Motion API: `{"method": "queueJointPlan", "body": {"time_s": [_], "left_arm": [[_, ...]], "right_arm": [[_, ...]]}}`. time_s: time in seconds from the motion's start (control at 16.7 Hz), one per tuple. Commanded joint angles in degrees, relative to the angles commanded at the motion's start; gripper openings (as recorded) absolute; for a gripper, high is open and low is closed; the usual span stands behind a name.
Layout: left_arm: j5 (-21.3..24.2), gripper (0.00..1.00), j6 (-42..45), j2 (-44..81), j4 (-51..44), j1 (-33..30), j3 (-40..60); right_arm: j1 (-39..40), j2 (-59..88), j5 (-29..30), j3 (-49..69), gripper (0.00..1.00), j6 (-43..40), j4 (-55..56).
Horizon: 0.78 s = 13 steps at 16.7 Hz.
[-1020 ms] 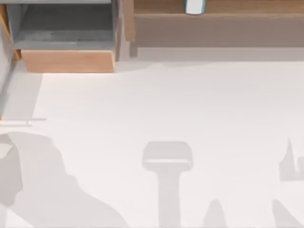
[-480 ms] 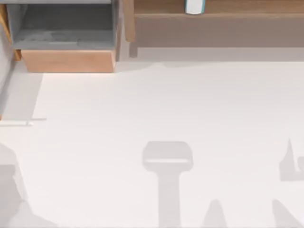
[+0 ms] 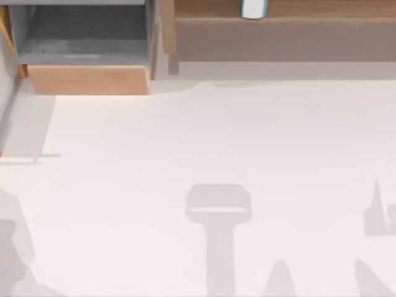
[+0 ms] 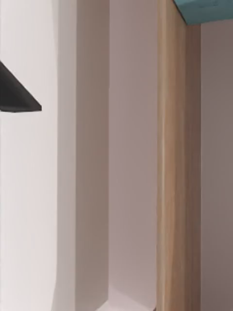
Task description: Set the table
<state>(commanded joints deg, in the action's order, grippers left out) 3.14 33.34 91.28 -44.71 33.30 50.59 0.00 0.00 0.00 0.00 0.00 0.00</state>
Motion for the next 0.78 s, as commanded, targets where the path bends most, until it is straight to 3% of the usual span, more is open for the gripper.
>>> {"method": "queueJointPlan", "body": {"time_s": [0.78], "left_arm": [[0.07, 0.0, -0.03, -2.29, 1.62, 0.11, 2.03]], "right_arm": [[0.0, 0.0, 0.0, 0.0, 1.0, 0.0, 0.0]]}}
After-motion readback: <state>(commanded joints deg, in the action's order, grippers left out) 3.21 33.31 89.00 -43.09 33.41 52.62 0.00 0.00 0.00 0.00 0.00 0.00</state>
